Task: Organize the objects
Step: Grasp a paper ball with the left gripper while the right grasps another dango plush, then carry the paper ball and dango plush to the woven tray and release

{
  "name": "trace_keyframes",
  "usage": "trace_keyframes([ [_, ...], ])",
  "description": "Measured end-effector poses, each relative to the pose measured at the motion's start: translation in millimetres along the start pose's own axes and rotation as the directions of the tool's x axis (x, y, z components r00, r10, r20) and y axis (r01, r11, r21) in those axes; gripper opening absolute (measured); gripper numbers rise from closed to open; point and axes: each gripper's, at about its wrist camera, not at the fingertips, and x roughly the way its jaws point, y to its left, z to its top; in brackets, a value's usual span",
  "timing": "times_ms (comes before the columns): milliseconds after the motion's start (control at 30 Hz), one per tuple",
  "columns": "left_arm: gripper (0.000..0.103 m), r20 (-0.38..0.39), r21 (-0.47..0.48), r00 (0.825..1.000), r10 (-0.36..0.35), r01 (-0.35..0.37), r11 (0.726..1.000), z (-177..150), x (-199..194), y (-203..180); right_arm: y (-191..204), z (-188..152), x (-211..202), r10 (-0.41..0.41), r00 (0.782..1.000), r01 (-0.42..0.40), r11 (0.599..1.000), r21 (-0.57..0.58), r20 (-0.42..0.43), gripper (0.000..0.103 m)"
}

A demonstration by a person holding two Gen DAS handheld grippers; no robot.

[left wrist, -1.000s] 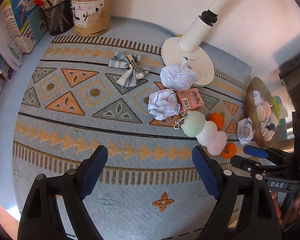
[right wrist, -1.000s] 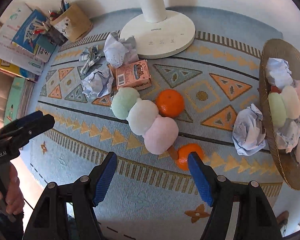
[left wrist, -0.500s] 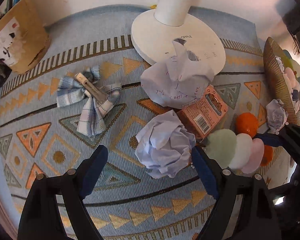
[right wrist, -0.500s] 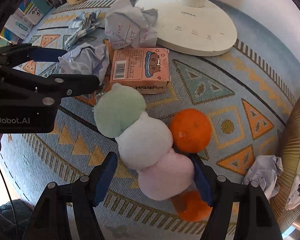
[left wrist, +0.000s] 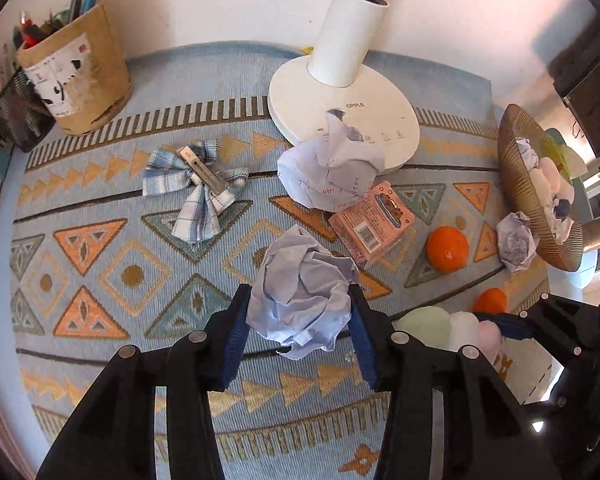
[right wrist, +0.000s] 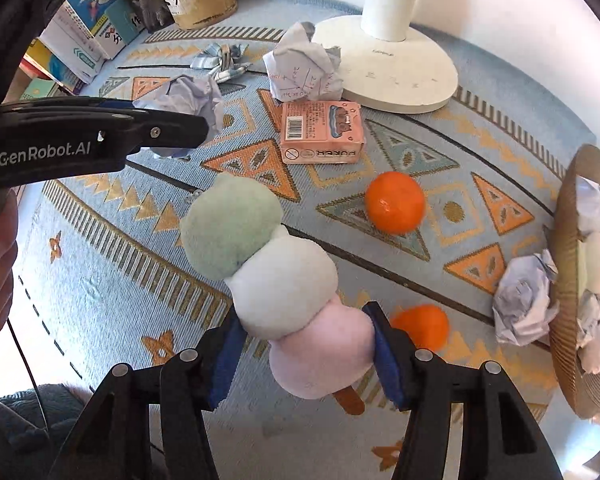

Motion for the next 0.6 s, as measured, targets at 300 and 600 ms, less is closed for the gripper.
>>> trace_keyframes([
  [300, 0.043, 0.023, 0.007, 1.000, -0.021, 0.021, 1.000, -21.3, -32.6, -37.0, -68.1, -87.4, -44.7, -0.065, 0.997, 0.051, 0.952, 0.302, 0.035, 0.058],
  [600, 0.043, -0.005, 0.147, 1.000, -0.001, 0.002, 0.989, -31.0, -27.8, -122.5, -127.4, -160.1, -15.5, -0.041, 0.996, 0.077, 0.856, 0.511, -0.082, 0.058],
])
